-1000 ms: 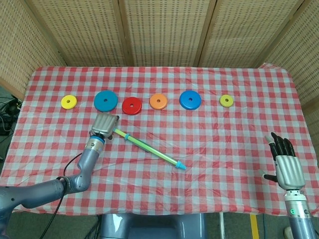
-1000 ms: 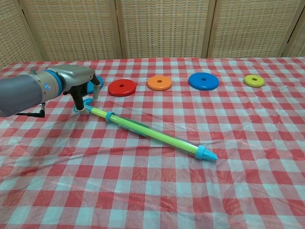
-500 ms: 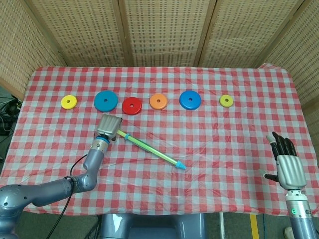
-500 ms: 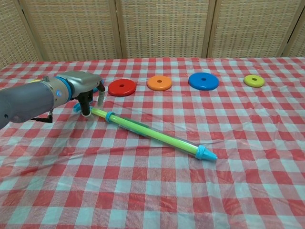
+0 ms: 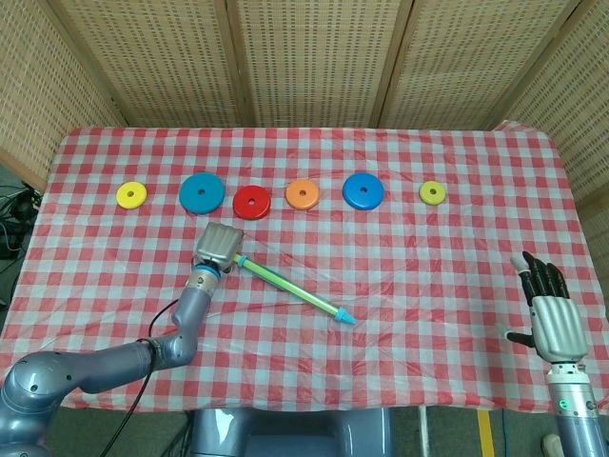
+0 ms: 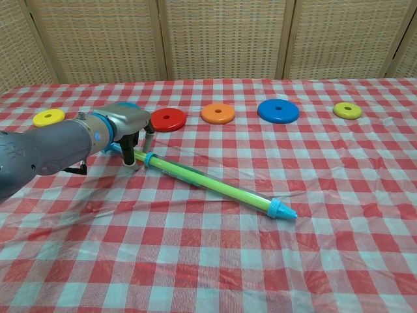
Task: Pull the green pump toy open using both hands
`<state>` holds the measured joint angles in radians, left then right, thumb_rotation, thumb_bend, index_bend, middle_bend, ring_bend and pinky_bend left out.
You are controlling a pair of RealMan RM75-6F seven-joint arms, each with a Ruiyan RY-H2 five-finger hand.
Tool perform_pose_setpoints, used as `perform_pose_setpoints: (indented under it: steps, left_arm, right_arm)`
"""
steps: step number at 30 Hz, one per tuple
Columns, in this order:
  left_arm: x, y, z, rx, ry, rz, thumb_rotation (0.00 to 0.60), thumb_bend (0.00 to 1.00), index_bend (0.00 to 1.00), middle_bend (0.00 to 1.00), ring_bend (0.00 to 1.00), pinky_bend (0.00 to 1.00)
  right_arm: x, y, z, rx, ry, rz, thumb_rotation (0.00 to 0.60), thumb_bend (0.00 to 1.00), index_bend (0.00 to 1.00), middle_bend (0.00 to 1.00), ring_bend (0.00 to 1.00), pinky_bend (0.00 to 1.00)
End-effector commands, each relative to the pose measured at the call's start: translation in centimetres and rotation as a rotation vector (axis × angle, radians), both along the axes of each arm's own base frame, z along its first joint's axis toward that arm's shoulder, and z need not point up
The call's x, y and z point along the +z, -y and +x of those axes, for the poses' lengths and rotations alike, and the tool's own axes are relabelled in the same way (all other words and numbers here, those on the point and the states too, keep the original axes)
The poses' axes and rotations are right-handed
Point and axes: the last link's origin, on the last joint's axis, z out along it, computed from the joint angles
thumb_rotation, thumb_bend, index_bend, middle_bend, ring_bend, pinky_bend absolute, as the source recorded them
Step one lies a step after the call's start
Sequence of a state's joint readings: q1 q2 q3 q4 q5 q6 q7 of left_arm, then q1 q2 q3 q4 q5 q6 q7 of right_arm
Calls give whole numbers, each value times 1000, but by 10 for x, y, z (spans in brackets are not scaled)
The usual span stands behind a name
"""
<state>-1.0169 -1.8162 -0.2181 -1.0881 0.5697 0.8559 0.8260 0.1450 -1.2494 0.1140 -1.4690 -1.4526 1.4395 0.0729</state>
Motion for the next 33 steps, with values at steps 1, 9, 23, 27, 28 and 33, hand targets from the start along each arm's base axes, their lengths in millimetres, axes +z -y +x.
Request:
perform_pose_setpoints:
  steps: [1,9,23,27,28,33]
  left_arm:
    - [0,0,-1,2,-3,3,600,412,611,932,845,726]
    - [12,1,-6,5,18,38,600,459,786,932,845,726]
    - [50,11,-13,-11,137,111,600,521,835,939,850,726]
    - [66,15,-15,-6,221,141,600,522,839,939,852,726]
    - [68,15,-15,-8,230,147,600,522,841,939,852,726]
    - [84,19,-12,-1,357,180,600,529,848,940,854,727]
  right_arm:
    - [0,0,0,2,2,-2,600,127,40,0,0,0]
    - [1,-1,2,10,6,0,600,127,42,0,0,0]
    - [-4,-2,5,21,13,17,600,127,61,0,0,0]
    - [-10,4,10,24,35,31,600,127,80,0,0,0]
    - [-11,6,11,27,37,33,600,127,86,0,0,0]
    - [-14,19,31,65,42,46,600,128,107,0,0,0]
